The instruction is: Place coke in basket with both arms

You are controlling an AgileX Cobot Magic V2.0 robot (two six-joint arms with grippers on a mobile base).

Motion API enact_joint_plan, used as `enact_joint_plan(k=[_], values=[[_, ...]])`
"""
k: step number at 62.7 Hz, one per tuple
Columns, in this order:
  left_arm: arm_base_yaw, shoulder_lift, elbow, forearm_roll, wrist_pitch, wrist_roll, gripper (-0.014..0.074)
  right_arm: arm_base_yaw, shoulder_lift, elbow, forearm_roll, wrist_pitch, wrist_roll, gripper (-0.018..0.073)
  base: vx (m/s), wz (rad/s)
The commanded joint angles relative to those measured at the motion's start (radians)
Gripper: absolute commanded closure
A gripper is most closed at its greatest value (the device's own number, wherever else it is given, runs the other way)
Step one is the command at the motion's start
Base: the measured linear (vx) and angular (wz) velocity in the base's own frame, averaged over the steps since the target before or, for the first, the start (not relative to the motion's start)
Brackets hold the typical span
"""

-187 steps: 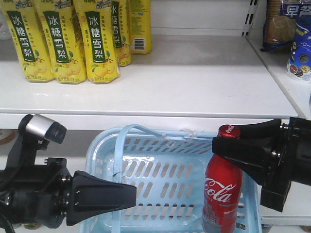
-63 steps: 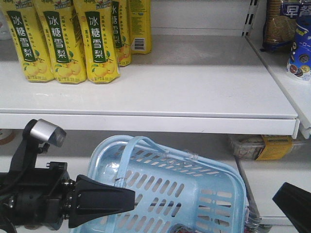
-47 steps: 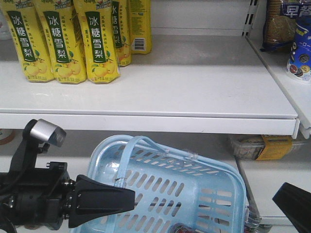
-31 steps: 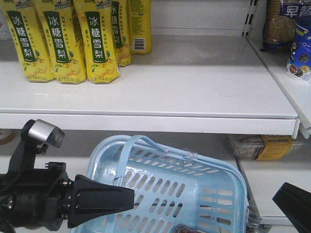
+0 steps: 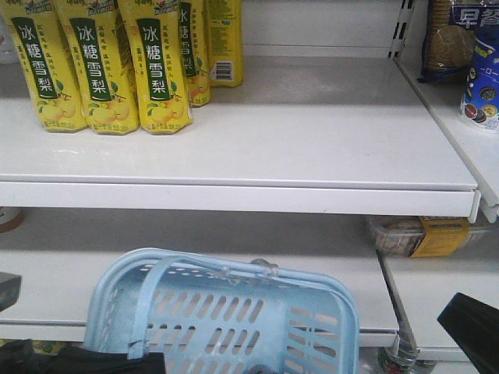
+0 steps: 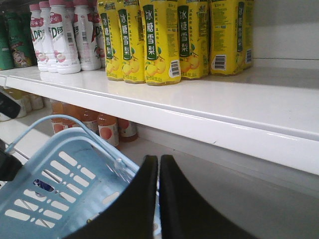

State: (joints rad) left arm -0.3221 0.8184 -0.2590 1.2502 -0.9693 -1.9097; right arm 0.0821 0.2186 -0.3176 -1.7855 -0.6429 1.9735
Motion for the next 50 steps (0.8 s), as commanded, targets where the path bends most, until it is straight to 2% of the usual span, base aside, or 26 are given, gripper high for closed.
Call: enact_joint_plan(k=[1,11,25,39,50], values=[[-0.007,-0.101,0.024,-0.251,-0.028,0.159,0.0603,-0.002,0.008,-0.024,-0.009,0.029,-0.004,0.0564,0.00,0.00],[-0.007,-0.235,0.116,-0.407,0.070,0.365,0.0603,-0.002,0.008,-0.024,-0.009,0.029,-0.004,0.0564,0.00,0.00],[-0.007,-0.351,0.208,-0.571,0.249,0.543,0.0603,-0.002,0.008,-0.024,-0.009,0.029,-0.004,0.0564,0.00,0.00],[-0.007,-0.372,0.222,-0.721,0.451,0.716,0.0603,-0.002,0.008,-0.024,-0.009,0.030,-0.004,0.0564,0.00,0.00],[-0.007,-0.372,0.222,-0.904,0.615,0.961,0.0603,-0.002,0.008,-0.024,-0.009,0.030,-0.004,0.0564,0.00,0.00]])
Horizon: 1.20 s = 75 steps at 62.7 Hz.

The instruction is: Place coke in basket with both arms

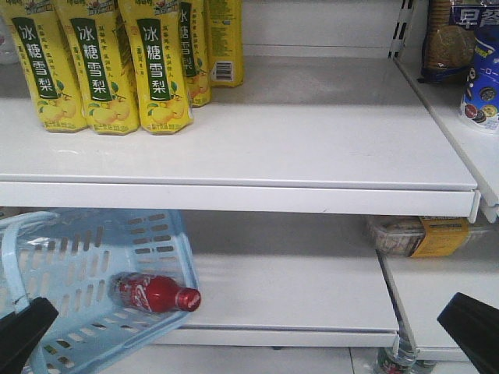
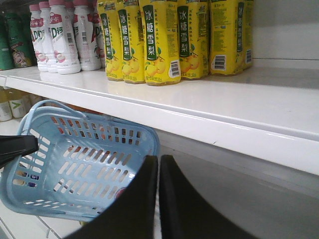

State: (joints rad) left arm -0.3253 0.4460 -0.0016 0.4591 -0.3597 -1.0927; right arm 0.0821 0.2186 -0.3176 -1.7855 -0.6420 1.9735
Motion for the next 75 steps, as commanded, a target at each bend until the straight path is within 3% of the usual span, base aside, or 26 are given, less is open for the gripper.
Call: enact_joint_plan(k=[1,12,20,32,36,39,51,75], values=[[-0.004,0.000,-0.036,-0.124,0.013,0.159,0.0603,-0.002,0.008,-0.024,-0.009,0.029,-0.004,0.0564,0.00,0.00],[-0.003,-0.050,-0.036,-0.214,0.089,0.356,0.0603,-0.002,0.008,-0.024,-0.009,0.029,-0.004,0.0564,0.00,0.00],[-0.003,-0.105,-0.036,-0.257,0.144,0.579,0.0603,-0.002,0.008,-0.024,-0.009,0.026,-0.004,0.0564,0.00,0.00],[-0.003,-0.210,0.019,-0.410,0.167,0.796,0.0603,-0.002,0.008,-0.024,-0.009,0.027,-0.004,0.0564,0.00,0.00],[-0.003,-0.259,0.044,-0.459,0.185,0.811,0.0603,-0.002,0.008,-0.024,-0.009,0.027,-0.004,0.0564,0.00,0.00],[-0.003,-0.299,0.040,-0.459,0.243,0.832,0.0603,-0.002,0.008,-0.024,-0.009,0.027,-0.004,0.0564,0.00,0.00],[0.024,-0.450,0.041,-0.434,0.295,0.921,0.0603,-0.002,0.008,-0.024,-0.009,0.027,-0.004,0.0564,0.00,0.00],[0.261,-0.474,0.041,-0.433,0.344,0.918,0.0603,-0.002,0.008,-0.024,-0.009,0.029,-0.004,0.0564,0.00,0.00]])
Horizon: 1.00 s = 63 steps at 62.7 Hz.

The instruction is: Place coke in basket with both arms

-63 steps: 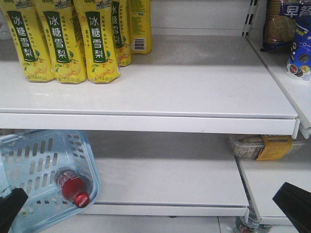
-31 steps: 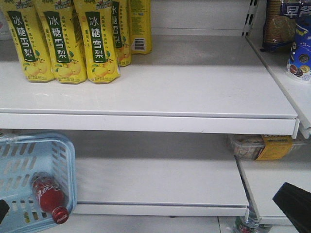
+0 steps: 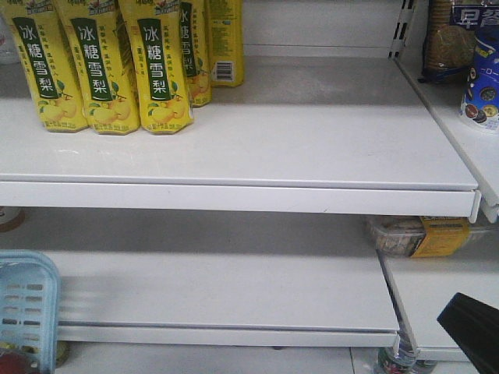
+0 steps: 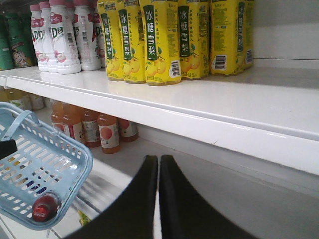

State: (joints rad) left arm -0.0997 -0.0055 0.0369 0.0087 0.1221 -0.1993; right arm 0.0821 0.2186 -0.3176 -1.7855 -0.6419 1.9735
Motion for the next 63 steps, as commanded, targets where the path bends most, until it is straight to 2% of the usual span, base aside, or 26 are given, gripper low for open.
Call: enact_joint_plan(k=[1,8,33,43,48,57,63], values=[[0.041,-0.023,0.002,0.018,-0.136,0.025,0.0603,-0.002,0.008,-0.024,-0.009,0.028,-0.004,0.0564,0.00,0.00],[0.070,-0.023,0.002,0.018,-0.104,0.025,0.0603,-0.002,0.008,-0.024,-0.009,0.028,-0.004,0.0564,0.00,0.00],[0.067,-0.023,0.002,0.016,-0.066,0.023,0.0603,-0.002,0.008,-0.024,-0.009,0.029,-0.004,0.0564,0.00,0.00],[0.067,-0.023,0.002,0.016,-0.095,0.014,0.0603,-0.002,0.008,-0.024,-0.009,0.029,-0.004,0.0564,0.00,0.00],[0.067,-0.023,0.002,0.017,-0.150,0.003,0.0603,-0.002,0.008,-0.024,-0.009,0.029,-0.004,0.0564,0.00,0.00],[0.067,-0.023,0.002,0.101,-0.202,0.004,0.0603,-0.002,0.008,-0.024,-0.009,0.029,-0.004,0.0564,0.00,0.00],[0.067,-0.023,0.002,0.121,-0.201,0.001,0.0603,-0.002,0.008,-0.024,-0.009,0.029,-0.004,0.0564,0.00,0.00]])
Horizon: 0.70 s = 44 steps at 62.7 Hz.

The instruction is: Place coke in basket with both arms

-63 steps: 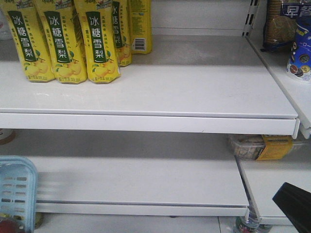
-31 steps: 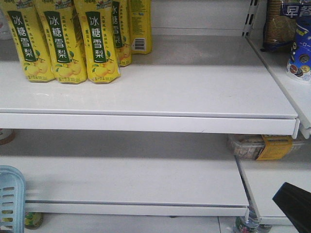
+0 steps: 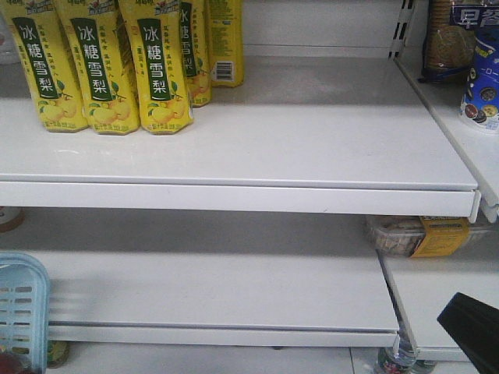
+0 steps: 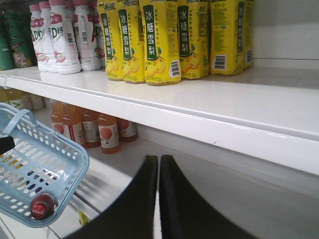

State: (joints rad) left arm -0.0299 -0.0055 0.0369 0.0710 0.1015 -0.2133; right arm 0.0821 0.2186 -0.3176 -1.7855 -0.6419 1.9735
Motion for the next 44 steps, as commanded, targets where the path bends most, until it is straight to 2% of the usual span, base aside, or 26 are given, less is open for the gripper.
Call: enact_joint_plan(k=[1,44], values=[[-0.003,-0.023,0.002,0.058,-0.180,0.013,0.0603,-0.002,0.008,-0.024,-0.009,0.029,-0.004,0.0564,0.00,0.00],[-0.001,-0.023,0.002,0.059,-0.180,0.012,0.0603,-0.002,0.008,-0.024,-0.009,0.028,-0.004,0.0564,0.00,0.00]])
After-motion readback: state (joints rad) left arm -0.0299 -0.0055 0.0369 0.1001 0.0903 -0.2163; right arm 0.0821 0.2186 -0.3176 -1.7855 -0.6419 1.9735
